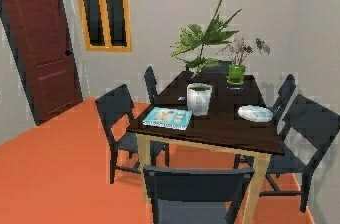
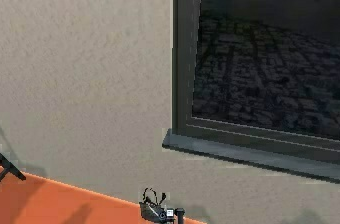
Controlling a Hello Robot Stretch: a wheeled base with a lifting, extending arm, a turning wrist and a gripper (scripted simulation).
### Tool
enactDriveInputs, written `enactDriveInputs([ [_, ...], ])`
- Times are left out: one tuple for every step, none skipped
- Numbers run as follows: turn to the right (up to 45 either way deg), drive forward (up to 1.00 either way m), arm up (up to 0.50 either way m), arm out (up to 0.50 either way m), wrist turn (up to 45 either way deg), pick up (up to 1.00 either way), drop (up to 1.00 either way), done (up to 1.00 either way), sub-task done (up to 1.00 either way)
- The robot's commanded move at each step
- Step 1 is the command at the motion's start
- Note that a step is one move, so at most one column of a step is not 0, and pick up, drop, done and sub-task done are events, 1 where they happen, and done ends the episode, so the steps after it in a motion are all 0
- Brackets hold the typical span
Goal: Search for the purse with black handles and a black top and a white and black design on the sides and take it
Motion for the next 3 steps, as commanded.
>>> enactDriveInputs([
  [0.0,0.0,0.0,0.0,0.0,1.0,0.0,0.0,0.0],
  [0.0,0.0,0.1,0.0,0.0,0.0,0.0,0.0,0.0],
  [0.0,0.0,0.0,0.0,0.0,0.0,0.0,1.0,0.0],
])
